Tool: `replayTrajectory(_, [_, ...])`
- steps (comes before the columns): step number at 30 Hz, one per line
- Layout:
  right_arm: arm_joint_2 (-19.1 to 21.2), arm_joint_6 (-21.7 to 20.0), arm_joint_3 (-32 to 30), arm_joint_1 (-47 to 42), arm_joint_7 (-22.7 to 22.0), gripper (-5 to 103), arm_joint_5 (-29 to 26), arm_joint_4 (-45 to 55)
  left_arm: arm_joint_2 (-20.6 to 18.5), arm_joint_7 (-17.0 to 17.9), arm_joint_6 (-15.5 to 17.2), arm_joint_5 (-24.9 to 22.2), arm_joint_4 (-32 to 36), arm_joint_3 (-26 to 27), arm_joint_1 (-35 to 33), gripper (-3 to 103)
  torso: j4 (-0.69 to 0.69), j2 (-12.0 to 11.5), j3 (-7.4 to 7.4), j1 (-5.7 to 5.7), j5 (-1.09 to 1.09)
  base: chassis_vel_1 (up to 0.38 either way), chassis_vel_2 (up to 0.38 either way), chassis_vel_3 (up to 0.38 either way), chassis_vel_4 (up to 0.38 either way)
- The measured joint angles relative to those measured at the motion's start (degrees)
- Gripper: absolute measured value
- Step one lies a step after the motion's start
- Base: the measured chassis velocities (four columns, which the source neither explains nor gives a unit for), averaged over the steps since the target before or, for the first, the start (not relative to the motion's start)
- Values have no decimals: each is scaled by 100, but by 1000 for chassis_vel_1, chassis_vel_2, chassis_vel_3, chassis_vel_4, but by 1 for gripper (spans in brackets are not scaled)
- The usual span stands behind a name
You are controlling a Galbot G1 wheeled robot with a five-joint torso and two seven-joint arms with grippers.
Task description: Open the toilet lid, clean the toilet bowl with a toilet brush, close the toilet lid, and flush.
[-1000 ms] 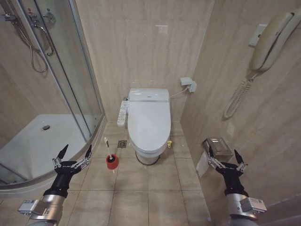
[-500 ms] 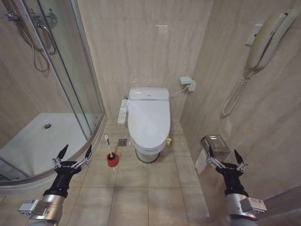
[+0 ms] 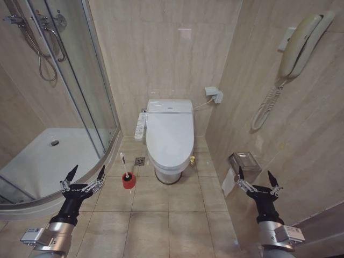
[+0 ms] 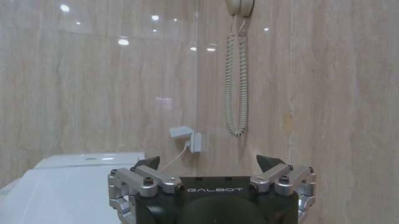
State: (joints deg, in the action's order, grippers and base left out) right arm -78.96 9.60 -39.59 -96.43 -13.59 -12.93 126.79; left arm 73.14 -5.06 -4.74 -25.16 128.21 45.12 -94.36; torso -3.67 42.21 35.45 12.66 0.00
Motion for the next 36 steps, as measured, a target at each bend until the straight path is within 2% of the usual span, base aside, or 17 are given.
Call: replayTrajectory(36, [0,0,0,0,0,100,0,0,0,0,0,0,0,0,0,100,1,0,0,-1,0,0,0,0,0])
